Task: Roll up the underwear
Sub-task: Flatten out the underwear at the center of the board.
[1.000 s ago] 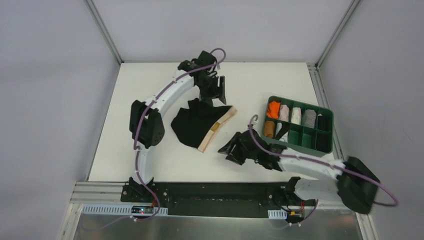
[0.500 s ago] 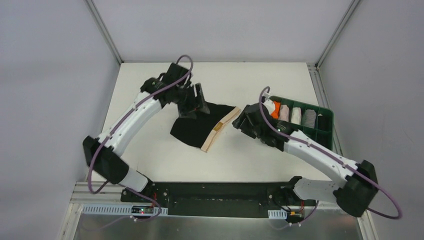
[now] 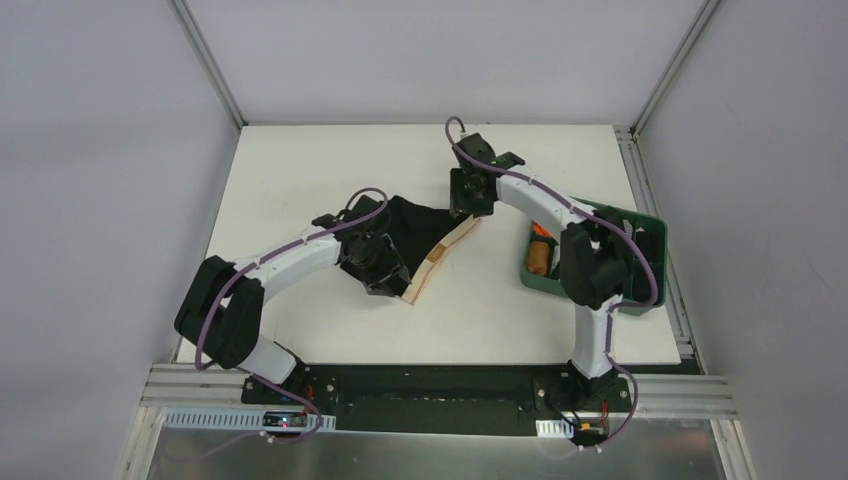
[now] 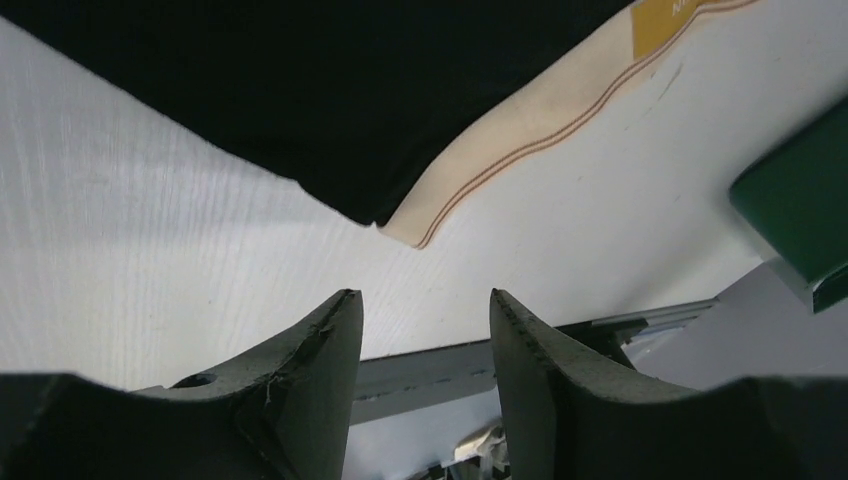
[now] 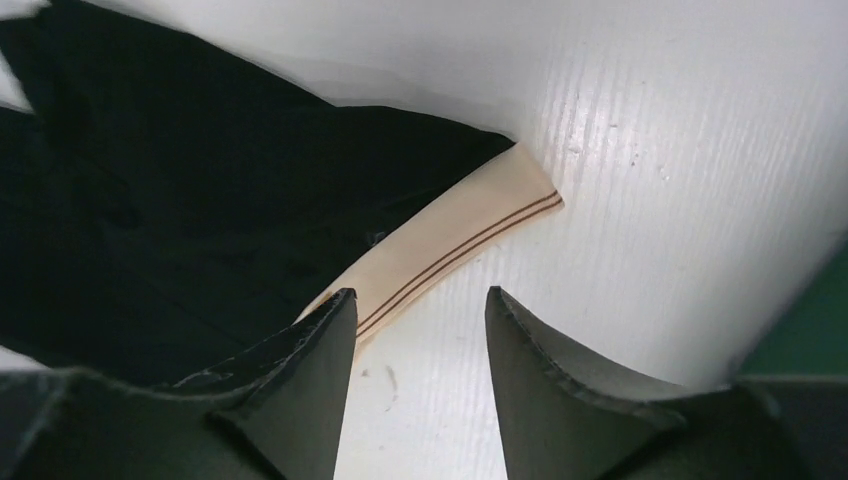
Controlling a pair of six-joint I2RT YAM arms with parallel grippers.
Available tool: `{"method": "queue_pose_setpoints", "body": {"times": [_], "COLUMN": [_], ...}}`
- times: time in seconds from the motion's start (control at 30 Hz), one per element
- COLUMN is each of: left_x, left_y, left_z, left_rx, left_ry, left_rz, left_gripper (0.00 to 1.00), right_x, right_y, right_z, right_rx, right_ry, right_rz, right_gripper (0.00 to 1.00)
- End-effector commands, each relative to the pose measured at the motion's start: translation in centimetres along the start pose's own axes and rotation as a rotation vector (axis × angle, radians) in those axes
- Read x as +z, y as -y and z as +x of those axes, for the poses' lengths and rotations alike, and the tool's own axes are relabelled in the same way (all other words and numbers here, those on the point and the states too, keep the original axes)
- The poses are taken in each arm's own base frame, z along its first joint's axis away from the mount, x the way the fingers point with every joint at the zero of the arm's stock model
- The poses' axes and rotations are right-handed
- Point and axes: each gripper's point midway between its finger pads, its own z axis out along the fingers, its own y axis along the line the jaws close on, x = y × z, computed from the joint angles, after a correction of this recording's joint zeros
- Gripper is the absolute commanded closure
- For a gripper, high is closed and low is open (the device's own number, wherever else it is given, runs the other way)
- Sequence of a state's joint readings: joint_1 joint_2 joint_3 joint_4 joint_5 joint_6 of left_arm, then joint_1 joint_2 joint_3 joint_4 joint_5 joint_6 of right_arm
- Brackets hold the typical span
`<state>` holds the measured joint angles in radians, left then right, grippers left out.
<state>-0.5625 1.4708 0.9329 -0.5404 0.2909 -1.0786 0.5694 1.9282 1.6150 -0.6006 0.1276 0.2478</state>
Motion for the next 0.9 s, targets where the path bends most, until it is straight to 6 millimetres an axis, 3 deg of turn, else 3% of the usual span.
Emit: {"method": "queue_pose_setpoints", "body": {"times": [0.0, 0.23, 0.43, 0.63, 0.87], "left_x": [1.5, 2.9, 1.9, 0.6, 0.9], "left_y": [0.3, -2.7, -5.4, -6.2, -5.3], "left_z": [-0.3, -0.6, -1.9, -4.8, -8.7], "left_rx": [-0.023, -0.040, -0.081, -0.074, -0.018], "left_ry": [-0.003, -0.015, -0.025, 0.016, 0.024], "left_rz": [0.008, -0.067, -0.069, -0.068, -0.110], "left_gripper": [0.50, 0.51, 0.52, 0.52, 0.52], "right_x": [1.5, 3.4, 4.5, 5.9, 6.3], "right_y": [1.6, 2.2, 2.8, 2.9, 4.0], "right_z": [1.9, 1.6, 1.0, 0.5, -0.4], "right_rx": [-0.205, -0.295, -0.344, -0.352, -0.393], "right_ry": [-0.180, -0.202, -0.178, -0.151, -0.122], "right_rz": [0.021, 0.053, 0.046, -0.020, -0.029], "right_gripper": [0.43, 0.38, 0.37, 0.35, 0.34]}}
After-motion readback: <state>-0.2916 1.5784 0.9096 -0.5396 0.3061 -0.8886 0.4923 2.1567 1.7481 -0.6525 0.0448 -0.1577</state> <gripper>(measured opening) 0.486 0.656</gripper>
